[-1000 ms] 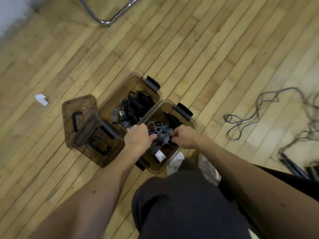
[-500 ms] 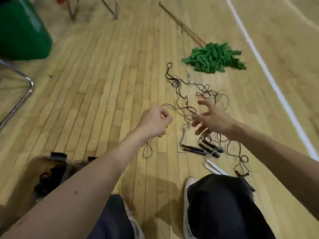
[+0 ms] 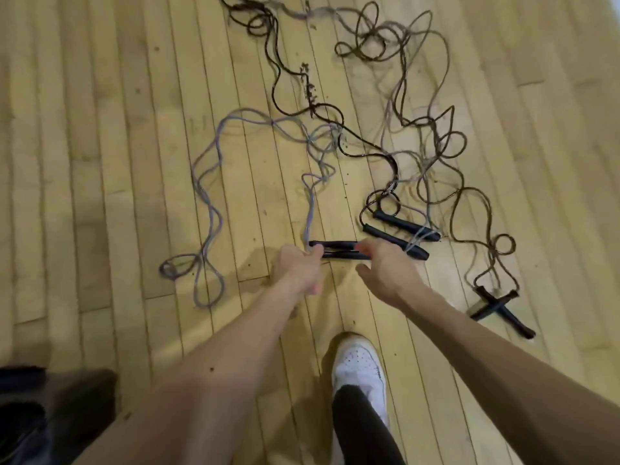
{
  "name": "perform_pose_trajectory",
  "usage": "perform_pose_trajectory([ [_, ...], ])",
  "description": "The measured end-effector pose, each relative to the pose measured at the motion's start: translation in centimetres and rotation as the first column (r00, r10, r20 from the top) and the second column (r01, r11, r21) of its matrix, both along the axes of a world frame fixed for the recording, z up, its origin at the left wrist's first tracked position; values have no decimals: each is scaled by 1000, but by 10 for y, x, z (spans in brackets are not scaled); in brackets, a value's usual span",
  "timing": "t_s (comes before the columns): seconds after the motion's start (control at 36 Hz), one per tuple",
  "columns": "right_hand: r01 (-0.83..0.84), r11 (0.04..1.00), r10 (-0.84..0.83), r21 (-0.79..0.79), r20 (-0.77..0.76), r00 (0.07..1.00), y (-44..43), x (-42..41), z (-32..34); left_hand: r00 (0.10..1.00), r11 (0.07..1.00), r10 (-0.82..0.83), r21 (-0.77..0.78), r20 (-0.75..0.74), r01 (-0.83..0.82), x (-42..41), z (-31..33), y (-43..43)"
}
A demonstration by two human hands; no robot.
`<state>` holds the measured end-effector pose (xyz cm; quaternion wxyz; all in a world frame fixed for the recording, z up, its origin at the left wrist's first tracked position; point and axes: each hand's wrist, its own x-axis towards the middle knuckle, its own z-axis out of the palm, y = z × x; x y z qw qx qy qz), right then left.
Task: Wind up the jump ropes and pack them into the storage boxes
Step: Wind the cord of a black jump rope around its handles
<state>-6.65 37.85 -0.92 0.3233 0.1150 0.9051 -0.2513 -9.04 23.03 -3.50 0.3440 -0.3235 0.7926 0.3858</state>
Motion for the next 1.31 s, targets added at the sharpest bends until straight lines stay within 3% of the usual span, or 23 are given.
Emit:
perform_pose_trajectory([
  [0.14, -259, 953, 268, 155, -40, 963, -16, -21, -58, 991, 991, 120, -48, -55, -123, -13, -54, 6],
  [0.31, -445, 808, 478, 386, 14, 878, -27, -24, -79, 986, 982, 53, -168, -160, -80, -18, -76, 9],
  [0.42, -542, 776, 554, 322, 63, 830, -35, -23, -80, 989, 990, 2, -136, -147, -22, -22, -71, 1],
  [0.56, -497, 859, 495, 124, 43, 868, -41, -21, -52, 983, 995, -26, -99, -181, 9, -20, -41, -26],
  [0.67, -451, 891, 454, -60, 69, 888, -52, -26, 14, 967, 994, 11, -101, -256, -38, -23, 22, -48],
  [0.81, -388, 882, 410, -269, 32, 911, -69, -33, 140, 859, 903, 428, 171, -280, -394, -24, 141, -61],
  [0.86, -306, 865, 356, -397, 56, 933, -71, -38, 187, 813, 849, 515, 292, -272, -440, -28, 187, -62],
  [0.94, -229, 821, 286, -523, 30, 958, -66, -26, 296, 792, 857, 478, 400, -380, -326, -17, 291, -69],
  [1.08, -261, 752, 251, -606, -102, 962, -61, 21, 454, 727, 914, 306, 403, -614, -44, 22, 446, -87],
  [1.19, -293, 705, 188, -646, -227, 955, -75, 88, 564, 568, 957, 192, 281, -801, 72, 80, 552, -105],
  [1.31, -327, 632, 169, -702, -287, 943, -95, 151, 632, 108, 990, 45, 59, -993, 131, 140, 629, -121],
])
